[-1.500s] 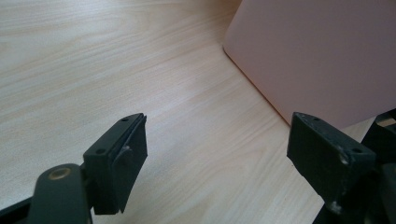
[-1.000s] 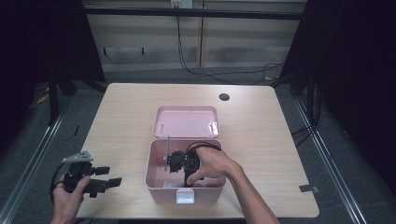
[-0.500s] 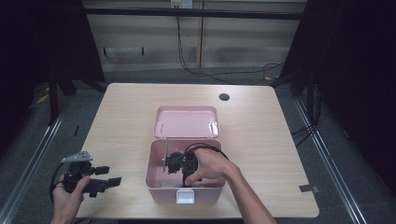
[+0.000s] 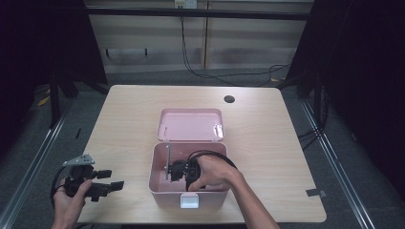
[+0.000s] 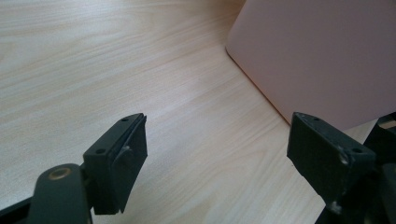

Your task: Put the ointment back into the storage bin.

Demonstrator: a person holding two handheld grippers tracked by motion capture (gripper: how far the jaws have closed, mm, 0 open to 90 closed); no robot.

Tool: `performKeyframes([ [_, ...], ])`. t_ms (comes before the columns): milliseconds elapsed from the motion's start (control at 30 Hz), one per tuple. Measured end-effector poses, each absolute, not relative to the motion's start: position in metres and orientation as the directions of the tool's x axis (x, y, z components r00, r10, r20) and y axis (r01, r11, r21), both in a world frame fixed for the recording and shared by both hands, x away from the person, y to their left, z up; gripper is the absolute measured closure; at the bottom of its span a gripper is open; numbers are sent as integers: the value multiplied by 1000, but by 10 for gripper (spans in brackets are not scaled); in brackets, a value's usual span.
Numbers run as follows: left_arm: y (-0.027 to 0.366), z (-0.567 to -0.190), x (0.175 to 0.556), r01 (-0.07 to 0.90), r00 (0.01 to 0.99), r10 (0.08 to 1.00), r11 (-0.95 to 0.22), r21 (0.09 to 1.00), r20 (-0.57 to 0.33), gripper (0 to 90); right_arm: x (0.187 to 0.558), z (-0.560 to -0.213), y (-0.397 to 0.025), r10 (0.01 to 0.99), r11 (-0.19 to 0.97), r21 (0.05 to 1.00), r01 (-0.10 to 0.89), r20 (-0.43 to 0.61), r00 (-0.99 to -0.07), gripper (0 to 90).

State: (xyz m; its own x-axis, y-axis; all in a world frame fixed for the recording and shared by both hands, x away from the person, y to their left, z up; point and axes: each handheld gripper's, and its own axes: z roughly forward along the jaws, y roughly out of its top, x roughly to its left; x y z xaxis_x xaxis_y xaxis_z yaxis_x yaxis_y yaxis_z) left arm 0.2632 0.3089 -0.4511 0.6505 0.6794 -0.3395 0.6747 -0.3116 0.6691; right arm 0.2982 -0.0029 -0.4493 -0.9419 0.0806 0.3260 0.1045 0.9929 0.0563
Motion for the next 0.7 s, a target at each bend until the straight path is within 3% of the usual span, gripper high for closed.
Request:
performKeyframes([
  [700, 310, -451, 263, 676, 651, 678, -311, 668, -342, 200, 297, -453, -2, 83, 995, 20, 95, 342, -936, 707],
])
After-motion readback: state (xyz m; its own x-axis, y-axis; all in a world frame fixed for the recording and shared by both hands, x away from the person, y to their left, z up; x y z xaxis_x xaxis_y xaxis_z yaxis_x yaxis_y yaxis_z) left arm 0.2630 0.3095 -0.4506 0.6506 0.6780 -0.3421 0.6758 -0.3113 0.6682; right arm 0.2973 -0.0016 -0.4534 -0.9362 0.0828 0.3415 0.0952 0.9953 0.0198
